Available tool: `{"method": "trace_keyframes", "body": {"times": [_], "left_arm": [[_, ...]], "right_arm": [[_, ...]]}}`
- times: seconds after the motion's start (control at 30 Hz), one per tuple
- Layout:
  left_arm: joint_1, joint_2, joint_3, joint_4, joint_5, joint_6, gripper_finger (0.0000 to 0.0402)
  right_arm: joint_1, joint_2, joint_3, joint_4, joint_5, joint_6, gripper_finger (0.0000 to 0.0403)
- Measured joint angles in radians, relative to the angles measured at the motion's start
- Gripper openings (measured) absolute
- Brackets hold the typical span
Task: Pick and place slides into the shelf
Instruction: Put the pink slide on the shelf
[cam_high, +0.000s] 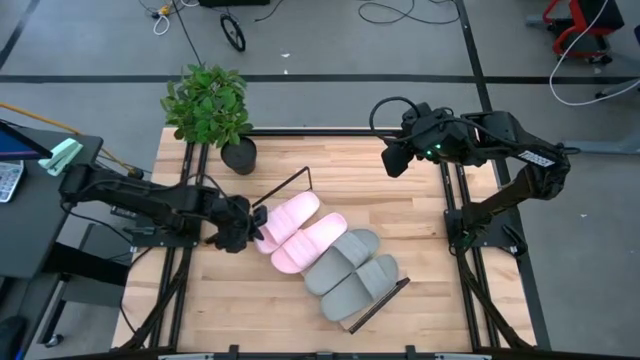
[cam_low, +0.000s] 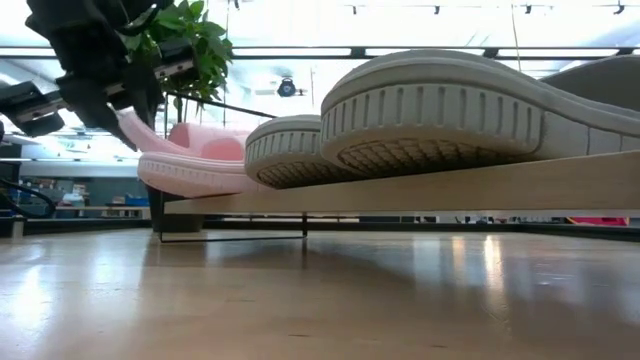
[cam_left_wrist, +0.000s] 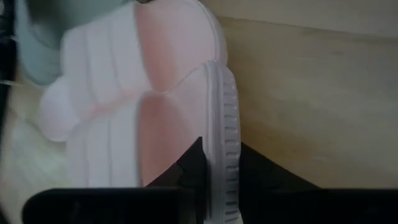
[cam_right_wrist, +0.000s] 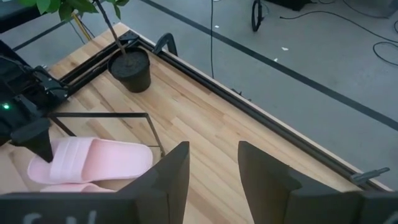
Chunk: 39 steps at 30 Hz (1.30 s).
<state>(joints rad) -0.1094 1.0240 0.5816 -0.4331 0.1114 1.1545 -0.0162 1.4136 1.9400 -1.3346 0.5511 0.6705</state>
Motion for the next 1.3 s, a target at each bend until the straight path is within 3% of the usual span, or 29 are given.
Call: {"method": "trace_keyframes", "body": {"times": [0.43,0.77,1.3], "left_arm": [[0.001,0.076,0.002,-0.002,-0.005,-0.043,0.0082],[0.000,0.078,0.000,0.027,-0.101,-0.031,0.0073],[0.002,0.078,0.000,0.023,-0.030,-0.209,0.0138]], "right_arm": [[0.000,0.000,0.000,0.000,-0.003,0.000,0.0140],[0.000,0.000,0.000,0.000,-0.008,0.000,0.0140],[0.000,0.000,0.000,0.000,-0.022,0.000,0.0142]]}}
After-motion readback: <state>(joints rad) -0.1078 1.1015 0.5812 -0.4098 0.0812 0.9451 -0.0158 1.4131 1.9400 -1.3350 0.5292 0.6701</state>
